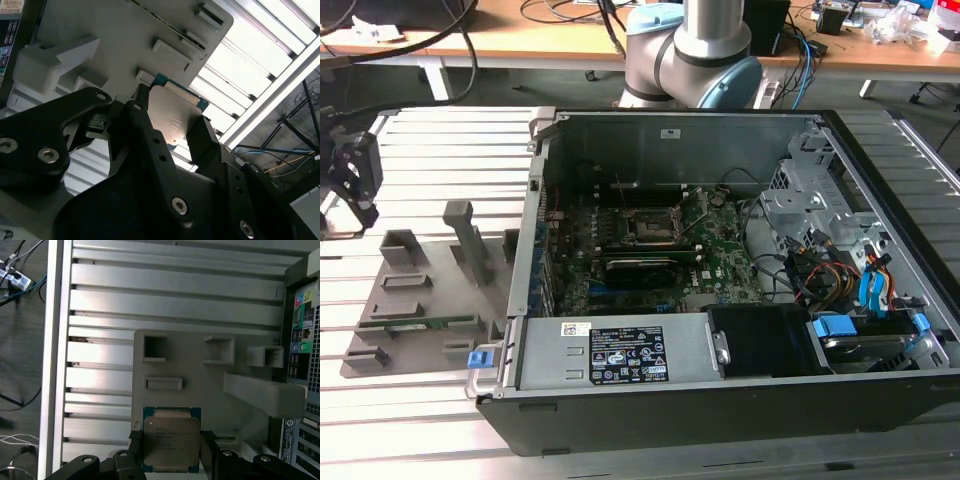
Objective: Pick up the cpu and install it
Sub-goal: 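Pick up the cpu and move it towards the insertion slot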
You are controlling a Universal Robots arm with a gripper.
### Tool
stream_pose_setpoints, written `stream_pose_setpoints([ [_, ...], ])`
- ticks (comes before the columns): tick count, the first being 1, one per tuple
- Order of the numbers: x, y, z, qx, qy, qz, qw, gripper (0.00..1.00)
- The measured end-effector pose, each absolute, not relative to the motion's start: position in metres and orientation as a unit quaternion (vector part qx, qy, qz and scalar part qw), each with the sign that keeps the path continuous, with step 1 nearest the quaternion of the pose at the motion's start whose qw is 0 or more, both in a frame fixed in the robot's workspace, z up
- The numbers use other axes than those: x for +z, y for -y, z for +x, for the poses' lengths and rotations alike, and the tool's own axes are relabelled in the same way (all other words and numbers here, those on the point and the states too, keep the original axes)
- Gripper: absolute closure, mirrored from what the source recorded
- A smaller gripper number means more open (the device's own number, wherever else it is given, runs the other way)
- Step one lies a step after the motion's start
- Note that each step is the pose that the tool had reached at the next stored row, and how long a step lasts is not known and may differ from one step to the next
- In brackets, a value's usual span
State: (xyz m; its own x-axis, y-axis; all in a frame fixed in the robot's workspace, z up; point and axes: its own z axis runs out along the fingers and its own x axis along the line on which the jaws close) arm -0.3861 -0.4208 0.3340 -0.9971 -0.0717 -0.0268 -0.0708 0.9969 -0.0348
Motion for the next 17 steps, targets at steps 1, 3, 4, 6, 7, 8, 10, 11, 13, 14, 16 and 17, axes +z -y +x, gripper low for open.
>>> stream_pose_setpoints([
  [1,0.338,0.421,-0.386,-0.017,-0.999,-0.036,0.014,0.45],
  [3,0.343,0.421,-0.386,-0.017,-0.999,-0.036,0.014,0.45],
  [4,0.347,0.421,-0.386,-0.017,-0.999,-0.036,0.014,0.45],
  [6,0.356,0.421,-0.386,-0.017,-0.999,-0.036,0.014,0.45],
  [7,0.362,0.421,-0.386,-0.017,-0.999,-0.036,0.014,0.45],
  [8,0.367,0.421,-0.386,-0.017,-0.999,-0.036,0.014,0.45],
  [10,0.377,0.421,-0.386,-0.017,-0.999,-0.036,0.014,0.45],
  [11,0.382,0.421,-0.386,-0.017,-0.999,-0.036,0.014,0.45],
  [13,0.394,0.421,-0.386,-0.017,-0.999,-0.036,0.014,0.45],
  [14,0.4,0.421,-0.386,-0.017,-0.999,-0.036,0.014,0.45],
  [16,0.409,0.421,-0.386,-0.017,-0.999,-0.036,0.014,0.45],
  [17,0.413,0.421,-0.386,-0.017,-0.999,-0.036,0.014,0.45],
])
